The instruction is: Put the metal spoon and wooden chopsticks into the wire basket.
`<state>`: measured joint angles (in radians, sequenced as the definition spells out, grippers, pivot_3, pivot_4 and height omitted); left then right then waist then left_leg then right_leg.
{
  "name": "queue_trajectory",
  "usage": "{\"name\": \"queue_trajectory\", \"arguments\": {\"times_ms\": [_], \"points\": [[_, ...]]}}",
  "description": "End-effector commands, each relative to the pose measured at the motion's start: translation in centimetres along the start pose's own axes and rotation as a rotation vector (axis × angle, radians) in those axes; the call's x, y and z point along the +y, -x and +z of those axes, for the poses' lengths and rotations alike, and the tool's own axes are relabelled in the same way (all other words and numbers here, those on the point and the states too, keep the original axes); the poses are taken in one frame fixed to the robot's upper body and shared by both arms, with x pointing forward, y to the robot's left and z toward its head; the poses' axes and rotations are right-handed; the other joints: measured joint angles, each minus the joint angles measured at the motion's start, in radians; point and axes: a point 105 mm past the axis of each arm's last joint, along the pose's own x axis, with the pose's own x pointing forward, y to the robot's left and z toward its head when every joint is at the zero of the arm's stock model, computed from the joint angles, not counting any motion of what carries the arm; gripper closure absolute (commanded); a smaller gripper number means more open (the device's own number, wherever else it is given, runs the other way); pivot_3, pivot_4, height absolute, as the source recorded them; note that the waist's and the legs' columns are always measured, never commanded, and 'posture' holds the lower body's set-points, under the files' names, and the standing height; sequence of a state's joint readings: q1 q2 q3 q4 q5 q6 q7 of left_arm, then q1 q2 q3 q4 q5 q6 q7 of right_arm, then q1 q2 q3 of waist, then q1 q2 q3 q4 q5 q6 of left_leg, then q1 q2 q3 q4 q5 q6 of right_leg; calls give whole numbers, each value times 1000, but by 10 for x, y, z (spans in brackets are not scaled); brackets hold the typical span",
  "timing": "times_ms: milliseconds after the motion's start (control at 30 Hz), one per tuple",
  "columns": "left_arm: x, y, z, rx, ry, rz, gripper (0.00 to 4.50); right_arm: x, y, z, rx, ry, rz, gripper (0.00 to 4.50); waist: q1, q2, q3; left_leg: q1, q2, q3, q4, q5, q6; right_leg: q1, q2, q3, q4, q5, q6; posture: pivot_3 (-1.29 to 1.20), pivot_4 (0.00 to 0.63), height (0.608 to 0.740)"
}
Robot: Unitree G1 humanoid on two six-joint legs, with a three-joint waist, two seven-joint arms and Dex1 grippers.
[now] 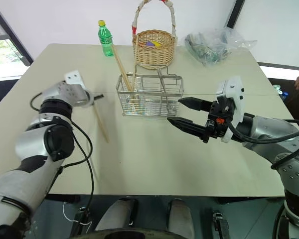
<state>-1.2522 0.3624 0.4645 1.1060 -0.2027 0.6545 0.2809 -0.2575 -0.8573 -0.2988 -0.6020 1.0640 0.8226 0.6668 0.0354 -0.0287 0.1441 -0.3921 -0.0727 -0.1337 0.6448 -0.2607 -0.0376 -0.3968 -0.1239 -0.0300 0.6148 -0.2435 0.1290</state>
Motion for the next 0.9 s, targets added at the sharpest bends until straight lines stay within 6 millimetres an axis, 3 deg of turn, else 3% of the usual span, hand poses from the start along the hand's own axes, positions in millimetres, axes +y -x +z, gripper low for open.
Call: {"name": "queue_trajectory", "arguments": {"times_ms": [33,100,167,233,333,500,733,800,900], "points": [[-8,51,125,-503,106,-150,4478,0,0,10,-17,33,4,928,1,-1,1,-1,0,0,0,0,0,0,0,0,0,0,0,0,150,674],[-17,87,168,-693,189,-323,4478,-1,0,11,-20,29,5,928,2,-2,1,-1,0,0,0,0,0,0,0,0,-1,0,0,0,150,674],[-28,125,199,-835,245,-519,4478,-2,0,12,-19,28,7,928,5,-2,1,-1,0,1,0,0,0,0,-2,0,-1,0,0,0,150,674],[-42,152,213,-886,275,-688,4478,-2,0,12,-15,27,9,928,6,-2,1,-1,-1,1,0,0,1,1,-4,-1,-2,0,0,0,150,674],[-68,185,216,-904,251,-913,4478,-2,1,12,-13,26,12,928,4,-1,1,0,-3,1,1,-2,3,3,-5,-1,-2,0,0,0,150,674],[-110,206,181,-851,82,-1120,4478,-5,1,14,-17,34,1,928,-1,-1,1,1,-2,1,2,-2,4,4,-4,-1,-1,0,0,0,150,674],[-145,192,103,-724,-210,-1214,4478,-10,4,16,-43,37,-50,928,-22,-1,1,1,-1,0,1,-2,4,3,-3,-1,-1,0,0,0,150,674],[-146,178,80,-703,-265,-1195,4478,-10,5,17,-52,35,-61,928,-25,0,1,1,-1,0,1,-2,4,3,-3,0,-1,0,0,0,150,674],[-142,167,61,-711,-246,-1173,4478,-11,7,17,-64,26,-79,928,-24,1,0,2,-1,1,1,-2,5,3,-3,0,-1,0,0,0,150,674]]}}
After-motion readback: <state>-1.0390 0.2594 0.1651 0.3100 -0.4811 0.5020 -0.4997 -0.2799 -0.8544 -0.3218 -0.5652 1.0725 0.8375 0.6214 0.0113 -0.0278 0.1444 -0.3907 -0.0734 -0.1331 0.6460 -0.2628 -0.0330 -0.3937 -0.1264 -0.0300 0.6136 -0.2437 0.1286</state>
